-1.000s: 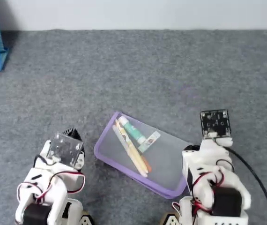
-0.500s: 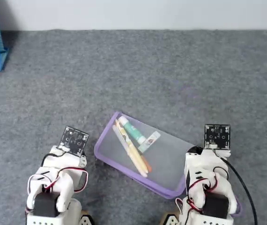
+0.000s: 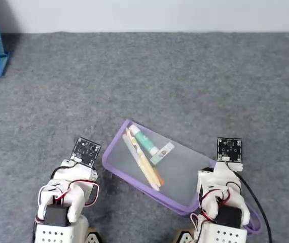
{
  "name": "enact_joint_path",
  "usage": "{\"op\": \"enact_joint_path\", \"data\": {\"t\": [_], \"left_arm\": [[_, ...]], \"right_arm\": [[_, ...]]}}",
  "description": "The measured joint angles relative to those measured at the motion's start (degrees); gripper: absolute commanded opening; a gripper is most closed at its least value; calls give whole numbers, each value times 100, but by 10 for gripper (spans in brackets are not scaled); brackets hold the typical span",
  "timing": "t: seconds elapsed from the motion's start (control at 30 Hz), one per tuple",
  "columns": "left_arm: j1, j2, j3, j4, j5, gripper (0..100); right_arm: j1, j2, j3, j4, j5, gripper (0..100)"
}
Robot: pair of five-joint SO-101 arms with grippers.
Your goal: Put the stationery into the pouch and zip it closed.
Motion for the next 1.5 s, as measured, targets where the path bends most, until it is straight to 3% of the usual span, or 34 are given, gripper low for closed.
{"op": "enact_joint_path", "data": {"t": [0.4,0.57,0.83,1.5], "left_arm": [[-2277,0,0,114,9,14],[-2163,-79,0,615,18,14],[-2040,-185,0,642,941,14],[-2022,-185,0,642,993,14]], "right_arm": [[9,-62,9,484,0,8],[9,-62,9,527,0,8],[9,-62,9,545,0,8],[0,-62,9,563,-9,8]]}}
